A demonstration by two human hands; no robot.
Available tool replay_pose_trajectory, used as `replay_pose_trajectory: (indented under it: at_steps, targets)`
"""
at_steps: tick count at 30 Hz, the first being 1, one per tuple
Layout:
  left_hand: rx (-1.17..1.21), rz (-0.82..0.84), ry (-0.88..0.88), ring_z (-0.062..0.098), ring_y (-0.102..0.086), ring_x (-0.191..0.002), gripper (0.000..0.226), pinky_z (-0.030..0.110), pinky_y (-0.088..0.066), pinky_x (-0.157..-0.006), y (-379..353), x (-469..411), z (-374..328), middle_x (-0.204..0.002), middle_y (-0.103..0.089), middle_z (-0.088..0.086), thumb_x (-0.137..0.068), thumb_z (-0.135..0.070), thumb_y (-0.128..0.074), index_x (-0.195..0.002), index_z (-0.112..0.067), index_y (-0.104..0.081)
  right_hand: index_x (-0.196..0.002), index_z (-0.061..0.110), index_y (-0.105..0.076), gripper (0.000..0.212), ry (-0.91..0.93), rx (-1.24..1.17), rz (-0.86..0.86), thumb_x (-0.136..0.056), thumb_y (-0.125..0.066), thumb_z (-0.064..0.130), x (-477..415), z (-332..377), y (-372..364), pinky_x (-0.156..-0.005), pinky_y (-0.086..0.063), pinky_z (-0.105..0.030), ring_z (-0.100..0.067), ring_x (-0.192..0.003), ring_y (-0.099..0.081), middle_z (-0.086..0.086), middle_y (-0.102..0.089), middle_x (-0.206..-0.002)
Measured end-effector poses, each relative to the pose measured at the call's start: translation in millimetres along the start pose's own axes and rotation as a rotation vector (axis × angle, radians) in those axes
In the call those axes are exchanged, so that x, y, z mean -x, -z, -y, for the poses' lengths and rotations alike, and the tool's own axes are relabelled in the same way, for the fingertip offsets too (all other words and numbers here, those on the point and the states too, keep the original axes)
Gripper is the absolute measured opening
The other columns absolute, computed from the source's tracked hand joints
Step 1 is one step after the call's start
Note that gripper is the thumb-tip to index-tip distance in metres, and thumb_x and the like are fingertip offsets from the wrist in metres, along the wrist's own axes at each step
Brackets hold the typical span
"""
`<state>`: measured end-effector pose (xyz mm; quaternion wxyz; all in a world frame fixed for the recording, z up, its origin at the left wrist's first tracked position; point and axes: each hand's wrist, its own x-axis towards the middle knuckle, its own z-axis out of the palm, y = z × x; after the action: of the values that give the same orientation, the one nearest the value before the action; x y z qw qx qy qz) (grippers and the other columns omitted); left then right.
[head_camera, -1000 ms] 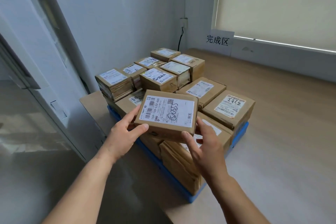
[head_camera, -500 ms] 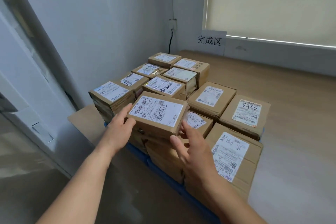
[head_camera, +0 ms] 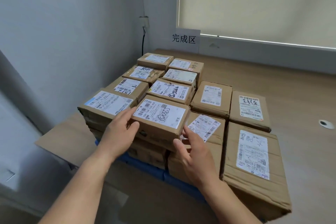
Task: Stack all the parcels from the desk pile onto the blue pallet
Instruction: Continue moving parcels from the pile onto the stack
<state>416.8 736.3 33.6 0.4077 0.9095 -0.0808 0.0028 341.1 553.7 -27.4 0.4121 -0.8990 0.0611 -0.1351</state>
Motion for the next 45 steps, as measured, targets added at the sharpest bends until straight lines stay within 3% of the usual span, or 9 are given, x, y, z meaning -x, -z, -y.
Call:
replay_pose_trajectory:
  at_steps: [5, 8, 12, 18, 24, 30, 34, 39, 45]
  targets:
    - [-0.036, -0.33, -0.115, 0.016, -0.032, -0.135, 0.044, 0.032, -0.027, -0.108, 26, -4, 31, -0.147, -0.038, -0.003, -0.094, -0.02, -0.053, -0.137, -0.023, -0.047, -0.142, 0.024, -0.039, 0.063, -0.104, -0.032, -0.127, -0.088, -0.042, 0.056, -5, 10, -15, -0.092, -0.051, -0.039, -0.01, -0.118, -0.052, 0.003, -0.053, -0.135]
    - [-0.182, -0.236, -0.019, 0.024, -0.015, -0.141, 0.059, 0.04, -0.019, -0.113, 39, -16, 57, -0.155, -0.021, 0.003, -0.092, -0.03, -0.056, -0.145, -0.023, -0.033, -0.141, 0.024, -0.04, 0.073, -0.171, -0.099, -0.168, -0.081, -0.037, 0.066, -8, 18, -20, -0.092, -0.05, -0.042, -0.01, -0.117, -0.052, 0.003, -0.053, -0.134]
    - [-0.36, -0.073, -0.06, 0.023, -0.002, -0.144, 0.064, 0.042, -0.012, -0.115, 41, -26, 83, -0.158, -0.013, 0.005, -0.09, -0.036, -0.057, -0.147, -0.026, -0.029, -0.137, 0.023, -0.045, 0.057, -0.223, -0.118, -0.214, -0.09, -0.043, 0.055, -13, 23, -26, -0.091, -0.051, -0.041, -0.012, -0.115, -0.053, 0.003, -0.057, -0.13]
    - [-0.398, -0.091, -0.131, 0.025, -0.008, -0.141, 0.056, 0.045, -0.021, -0.112, 42, -31, 87, -0.154, -0.024, 0.004, -0.091, -0.033, -0.056, -0.143, -0.026, -0.037, -0.133, 0.024, -0.05, 0.051, -0.208, -0.107, -0.207, -0.091, -0.044, 0.052, -17, 36, -37, -0.088, -0.052, -0.036, -0.009, -0.107, -0.055, 0.006, -0.06, -0.121]
    - [-0.398, -0.095, -0.135, 0.025, -0.014, -0.14, 0.053, 0.043, -0.02, -0.112, 47, -31, 89, -0.152, -0.029, 0.003, -0.091, -0.036, -0.055, -0.141, -0.026, -0.041, -0.136, 0.023, -0.046, 0.078, -0.222, -0.082, -0.187, -0.077, -0.032, 0.072, -15, 40, -40, -0.09, -0.051, -0.042, -0.012, -0.112, -0.054, 0.002, -0.058, -0.126]
    - [-0.206, -0.2, -0.243, 0.022, -0.031, -0.135, 0.043, 0.037, -0.024, -0.11, 45, -51, 53, -0.144, -0.044, 0.002, -0.093, -0.03, -0.052, -0.135, -0.021, -0.05, -0.139, 0.014, -0.043, 0.056, -0.232, -0.006, -0.269, -0.094, -0.042, 0.047, -36, 34, -16, -0.093, -0.045, -0.032, -0.016, -0.118, -0.052, -0.005, -0.052, -0.135]
    - [-0.233, -0.071, -0.337, 0.018, -0.034, -0.134, 0.043, 0.035, -0.026, -0.109, 32, -85, 11, -0.145, -0.043, 0.0, -0.098, -0.032, -0.043, -0.139, -0.021, -0.044, -0.136, 0.012, -0.048, 0.05, -0.237, -0.027, -0.247, -0.096, -0.042, 0.043, -65, 34, -2, -0.097, -0.043, -0.036, -0.019, -0.118, -0.052, -0.005, -0.055, -0.133]
    - [-0.268, 0.235, -0.172, 0.022, -0.037, -0.133, 0.042, 0.038, -0.033, -0.104, 16, -133, -25, -0.146, -0.041, 0.001, -0.099, -0.032, -0.036, -0.14, -0.024, -0.042, -0.127, 0.005, -0.053, 0.038, -0.249, -0.165, -0.173, -0.101, -0.039, 0.028, -93, 38, 7, -0.092, -0.035, -0.028, -0.024, -0.121, -0.048, -0.008, -0.057, -0.127]
    - [-0.346, 0.377, -0.147, 0.019, -0.051, -0.091, 0.026, 0.03, -0.038, -0.067, 0, -156, -29, -0.105, -0.057, 0.001, -0.098, -0.03, -0.039, -0.09, -0.015, -0.058, -0.092, 0.021, -0.06, 0.028, -0.243, -0.215, -0.129, -0.102, -0.034, 0.03, -108, 27, 1, -0.077, -0.036, -0.027, -0.01, -0.087, -0.054, 0.007, -0.061, -0.092]
